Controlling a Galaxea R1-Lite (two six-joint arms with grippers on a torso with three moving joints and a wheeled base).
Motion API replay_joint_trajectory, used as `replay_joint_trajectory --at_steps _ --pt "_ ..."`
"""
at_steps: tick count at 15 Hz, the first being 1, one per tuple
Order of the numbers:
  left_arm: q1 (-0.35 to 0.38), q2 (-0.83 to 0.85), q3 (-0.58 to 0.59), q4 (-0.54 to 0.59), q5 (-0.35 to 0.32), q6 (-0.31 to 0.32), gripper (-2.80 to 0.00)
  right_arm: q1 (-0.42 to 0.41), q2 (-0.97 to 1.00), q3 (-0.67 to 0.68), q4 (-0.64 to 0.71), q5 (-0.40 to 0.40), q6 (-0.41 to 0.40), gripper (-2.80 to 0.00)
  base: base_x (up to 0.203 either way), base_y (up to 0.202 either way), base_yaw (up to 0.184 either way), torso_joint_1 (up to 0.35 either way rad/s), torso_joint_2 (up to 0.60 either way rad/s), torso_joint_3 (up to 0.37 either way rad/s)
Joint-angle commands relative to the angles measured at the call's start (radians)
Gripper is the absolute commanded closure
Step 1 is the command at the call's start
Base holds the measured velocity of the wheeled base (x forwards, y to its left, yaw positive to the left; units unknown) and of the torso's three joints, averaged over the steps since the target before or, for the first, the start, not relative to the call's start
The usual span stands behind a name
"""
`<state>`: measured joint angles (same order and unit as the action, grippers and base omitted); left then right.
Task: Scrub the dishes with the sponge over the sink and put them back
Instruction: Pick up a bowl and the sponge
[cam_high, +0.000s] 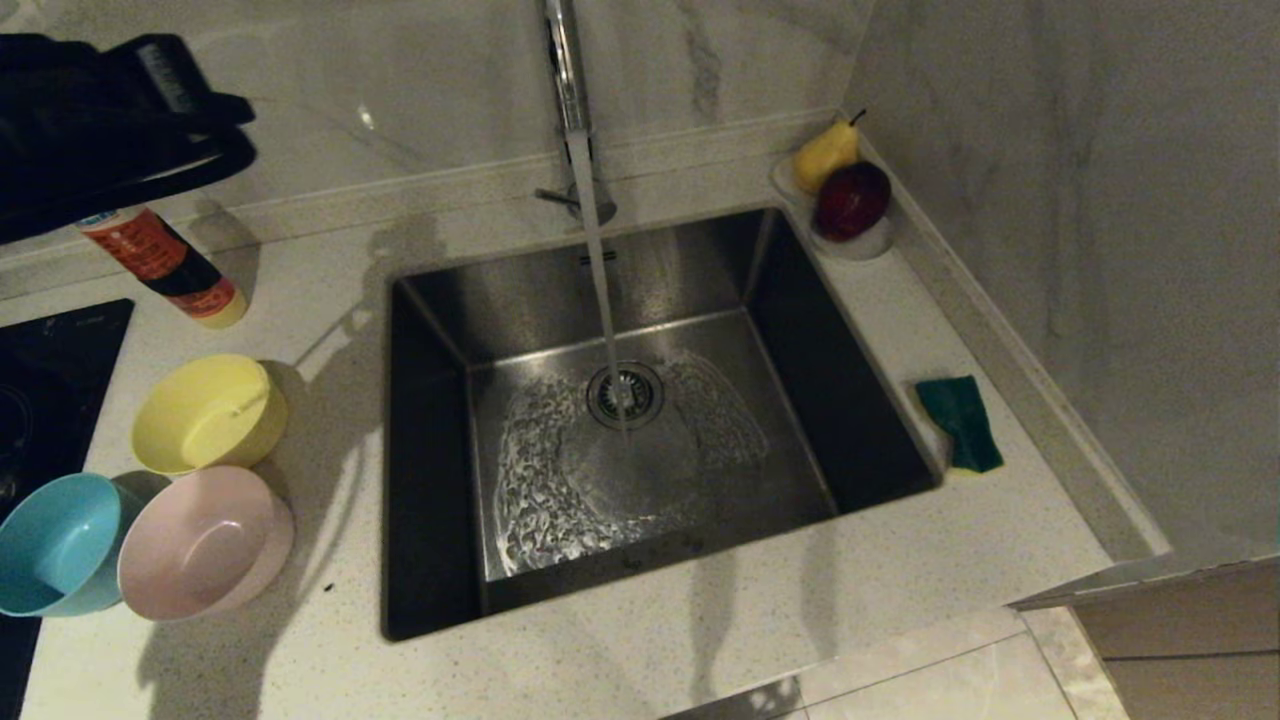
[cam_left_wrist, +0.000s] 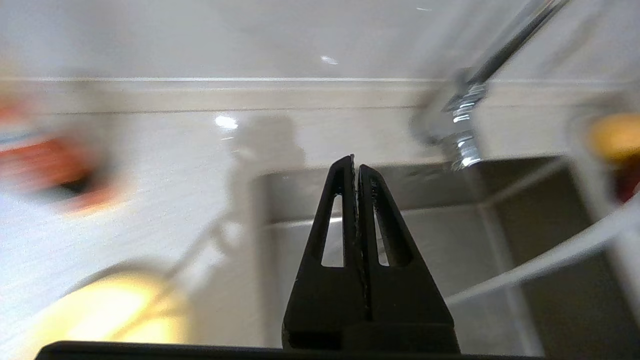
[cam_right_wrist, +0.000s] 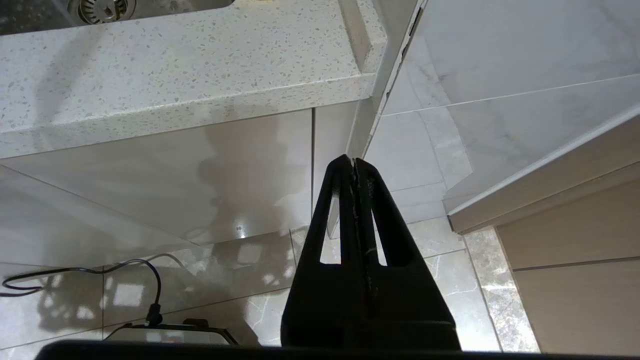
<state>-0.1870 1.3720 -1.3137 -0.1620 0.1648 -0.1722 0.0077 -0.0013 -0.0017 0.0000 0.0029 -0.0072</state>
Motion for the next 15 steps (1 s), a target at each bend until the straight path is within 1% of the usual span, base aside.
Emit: replay_joint_trajectory --at_steps 1,2,3,5,7,9,12,14,15 --pt "0.002 -0.259 0.179 0.016 0.094 0.052 0.00 0.000 -0.002 0.000 0.000 0.000 0.000 0.00 0.000 0.000 0.000 0.000 0.00 0.000" --pt "0.003 -0.321 0.233 0.020 0.146 0.067 0.00 0.000 -0.002 0.000 0.000 0.000 0.000 0.00 0.000 0.000 0.000 0.000 0.00 0.000" --pt "0.003 -0.392 0.293 0.026 0.180 0.074 0.00 0.000 -0.002 0.000 0.000 0.000 0.000 0.00 0.000 0.000 0.000 0.000 0.00 0.000" --pt "0.015 -0.550 0.439 0.028 0.211 0.091 0.00 0.000 -0.002 0.000 0.000 0.000 0.000 0.00 0.000 0.000 0.000 0.000 0.00 0.000" --pt "0.073 -0.705 0.544 0.030 0.219 0.111 0.00 0.000 -0.002 0.000 0.000 0.000 0.000 0.00 0.000 0.000 0.000 0.000 0.00 0.000" --pt "0.122 -0.869 0.663 0.039 0.209 0.123 0.00 0.000 -0.002 0.000 0.000 0.000 0.000 0.00 0.000 0.000 0.000 0.000 0.00 0.000" --pt "0.159 -1.094 0.837 0.067 0.165 0.133 0.00 0.000 -0.002 0.000 0.000 0.000 0.000 0.00 0.000 0.000 0.000 0.000 0.00 0.000" --pt "0.165 -1.233 0.944 0.137 0.116 0.150 0.00 0.000 -0.002 0.000 0.000 0.000 0.000 0.00 0.000 0.000 0.000 0.000 0.00 0.000" --pt "0.167 -1.308 1.015 0.174 0.080 0.172 0.00 0.000 -0.002 0.000 0.000 0.000 0.000 0.00 0.000 0.000 0.000 0.000 0.00 0.000"
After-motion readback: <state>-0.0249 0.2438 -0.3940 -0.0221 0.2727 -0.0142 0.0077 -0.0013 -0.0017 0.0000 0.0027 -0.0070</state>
